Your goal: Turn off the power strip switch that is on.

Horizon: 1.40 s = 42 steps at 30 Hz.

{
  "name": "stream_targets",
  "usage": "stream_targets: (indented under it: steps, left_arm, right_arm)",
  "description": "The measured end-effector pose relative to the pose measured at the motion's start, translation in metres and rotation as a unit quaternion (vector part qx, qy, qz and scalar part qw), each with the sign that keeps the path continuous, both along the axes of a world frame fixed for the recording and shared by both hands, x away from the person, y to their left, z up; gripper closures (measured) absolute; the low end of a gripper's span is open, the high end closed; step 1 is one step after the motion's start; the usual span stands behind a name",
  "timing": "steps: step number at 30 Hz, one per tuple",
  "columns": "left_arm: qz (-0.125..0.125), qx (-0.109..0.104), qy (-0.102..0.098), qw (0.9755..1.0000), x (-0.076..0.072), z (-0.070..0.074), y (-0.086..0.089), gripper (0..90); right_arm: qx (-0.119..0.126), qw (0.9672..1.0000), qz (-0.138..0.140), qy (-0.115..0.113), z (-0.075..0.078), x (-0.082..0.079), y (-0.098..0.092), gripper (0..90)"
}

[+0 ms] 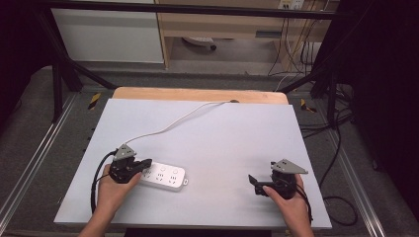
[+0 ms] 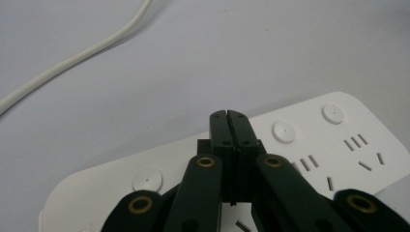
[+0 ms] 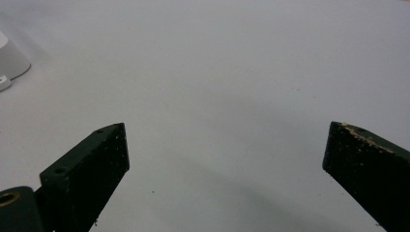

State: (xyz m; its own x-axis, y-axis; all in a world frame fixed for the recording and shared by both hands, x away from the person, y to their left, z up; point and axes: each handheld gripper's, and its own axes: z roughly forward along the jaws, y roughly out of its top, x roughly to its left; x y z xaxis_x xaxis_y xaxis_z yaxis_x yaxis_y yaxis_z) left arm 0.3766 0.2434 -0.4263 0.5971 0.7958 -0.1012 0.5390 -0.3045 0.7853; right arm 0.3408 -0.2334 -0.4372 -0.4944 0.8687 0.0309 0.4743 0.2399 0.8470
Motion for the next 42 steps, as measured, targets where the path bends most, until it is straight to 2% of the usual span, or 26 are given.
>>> stream_targets:
  steps: [7,19,29,34,42]
  left_arm:
    - [-0.001,0.007,0.002,1.0000,0.0006,-0.0015,-0.0011,90.0]
    - [0.003,0.005,0.005,1.0000,0.0012,-0.0037,-0.0013,90.0]
    - [0.006,0.017,-0.003,0.9998,0.0003,-0.0042,-0.0041,90.0]
    - [0.008,0.012,0.003,0.9999,0.0000,-0.0045,-0.0035,90.0]
    - [0.007,0.020,-0.003,0.9998,-0.0003,-0.0041,-0.0040,90.0]
  right_arm:
    - [0.000,1.0000,-0.001,0.000,0.0001,-0.0001,-0.0001,3.2]
    - [-0.001,1.0000,-0.003,0.002,-0.0010,0.0004,0.0001,3.2]
    - [0.000,1.0000,-0.006,0.002,-0.0009,0.0002,-0.0014,3.2]
    - [0.002,1.0000,-0.007,-0.004,0.0007,-0.0011,-0.0023,3.1]
    - [0.003,1.0000,-0.007,-0.006,0.0021,-0.0013,-0.0040,3.1]
